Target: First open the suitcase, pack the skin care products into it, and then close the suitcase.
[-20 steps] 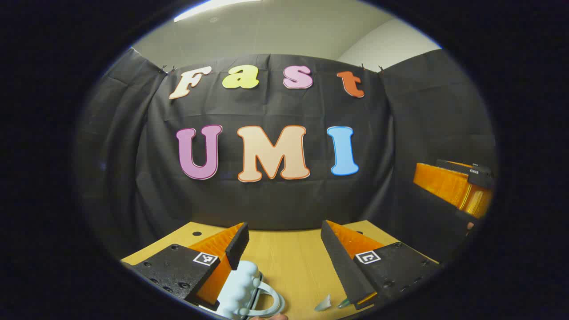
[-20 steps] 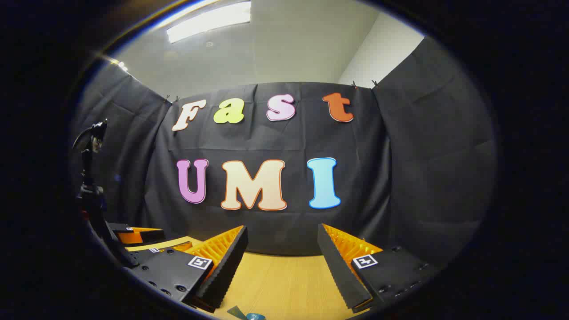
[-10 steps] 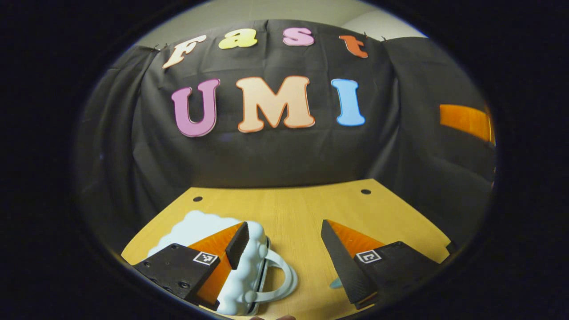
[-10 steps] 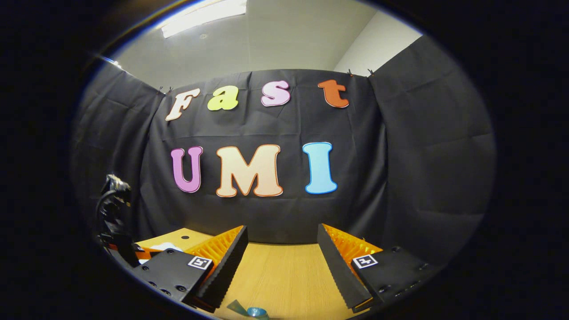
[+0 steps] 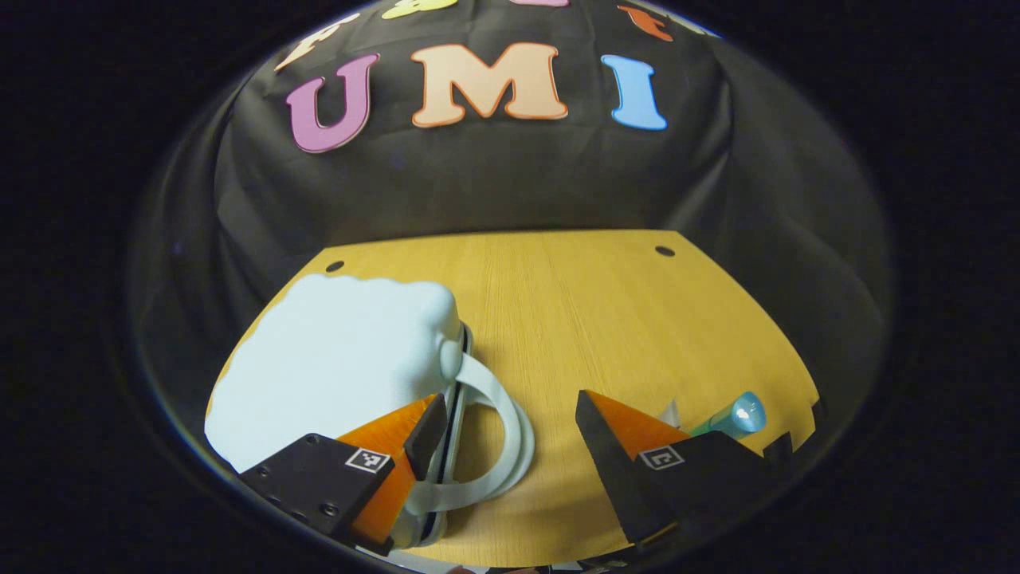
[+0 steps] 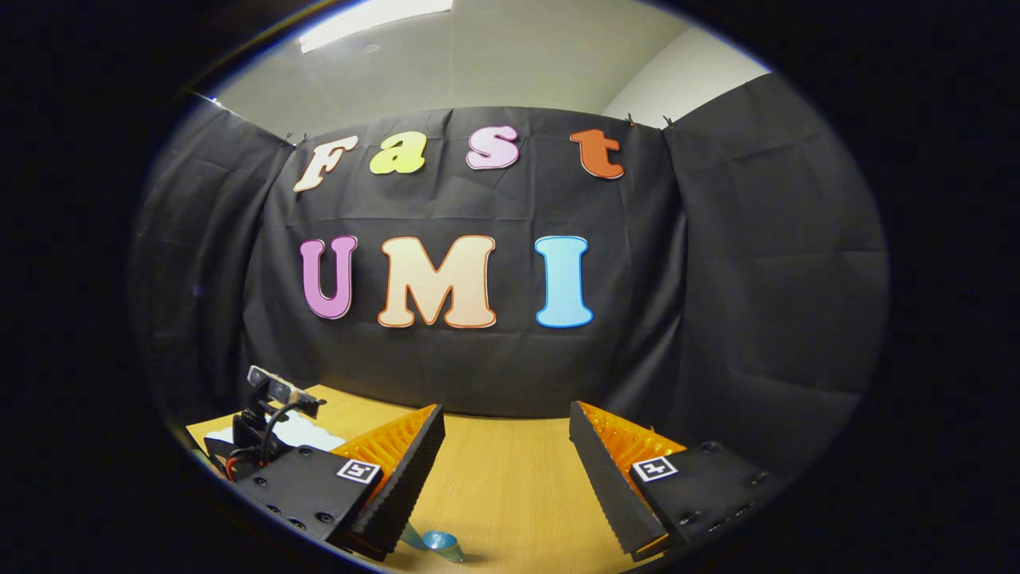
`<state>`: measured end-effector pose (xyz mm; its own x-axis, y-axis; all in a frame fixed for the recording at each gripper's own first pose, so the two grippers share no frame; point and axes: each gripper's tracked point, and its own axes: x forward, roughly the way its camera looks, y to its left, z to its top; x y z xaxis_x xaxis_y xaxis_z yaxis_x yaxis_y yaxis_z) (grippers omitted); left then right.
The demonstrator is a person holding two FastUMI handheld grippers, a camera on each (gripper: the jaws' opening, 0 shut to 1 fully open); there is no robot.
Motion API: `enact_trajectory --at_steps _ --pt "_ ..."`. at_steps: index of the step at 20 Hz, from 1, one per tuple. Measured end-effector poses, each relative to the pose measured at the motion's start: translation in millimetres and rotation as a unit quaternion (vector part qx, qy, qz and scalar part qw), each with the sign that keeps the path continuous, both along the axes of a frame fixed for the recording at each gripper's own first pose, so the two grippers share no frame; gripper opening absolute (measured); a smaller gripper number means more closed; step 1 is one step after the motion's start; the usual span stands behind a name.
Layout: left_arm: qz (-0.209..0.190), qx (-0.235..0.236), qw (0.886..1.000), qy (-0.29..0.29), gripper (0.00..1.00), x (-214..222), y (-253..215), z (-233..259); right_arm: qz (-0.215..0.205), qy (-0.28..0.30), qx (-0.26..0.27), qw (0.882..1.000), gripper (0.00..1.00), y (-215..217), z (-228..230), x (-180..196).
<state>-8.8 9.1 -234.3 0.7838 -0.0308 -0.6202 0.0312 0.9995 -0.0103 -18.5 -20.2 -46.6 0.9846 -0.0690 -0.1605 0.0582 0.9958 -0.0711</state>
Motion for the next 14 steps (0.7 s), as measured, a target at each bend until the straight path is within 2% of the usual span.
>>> enact_trajectory --at_steps 4,5,8,10,12,13,14 --pt "-0.022 -0.005 0.999 0.034 0.97 -0.5 -11.0 -24.5 -0.002 0.014 -0.01 1.0 0.98 -5.0 -6.0 -6.0" --pt "-0.027 -0.014 0.999 0.045 0.82 -1.8 -15.7 -32.0 0.0 0.015 -0.014 1.0 0.98 -4.7 -6.7 -7.7" --pt "-0.027 -0.03 0.996 0.077 0.81 0.2 -21.0 -47.9 0.003 0.012 -0.028 1.0 0.98 -6.7 -2.4 -10.3" --pt "-0.025 -0.04 0.995 0.087 0.75 2.1 -20.0 -52.2 0.004 0.009 -0.033 0.999 0.98 -8.5 -1.5 -12.4" --pt "-0.022 -0.046 0.994 0.094 0.66 4.5 -17.7 -55.5 0.005 0.01 -0.036 0.999 0.98 -11.6 -1.9 -13.7" --pt "-0.015 -0.042 0.994 0.097 0.53 3.8 -11.3 -55.2 0.004 0.009 -0.037 0.999 0.98 -12.8 -2.2 -14.0" --pt "-0.007 -0.039 0.994 0.097 0.48 4.7 -3.5 -54.7 0.003 0.008 -0.037 0.999 0.98 -14.2 -1.5 -13.6"
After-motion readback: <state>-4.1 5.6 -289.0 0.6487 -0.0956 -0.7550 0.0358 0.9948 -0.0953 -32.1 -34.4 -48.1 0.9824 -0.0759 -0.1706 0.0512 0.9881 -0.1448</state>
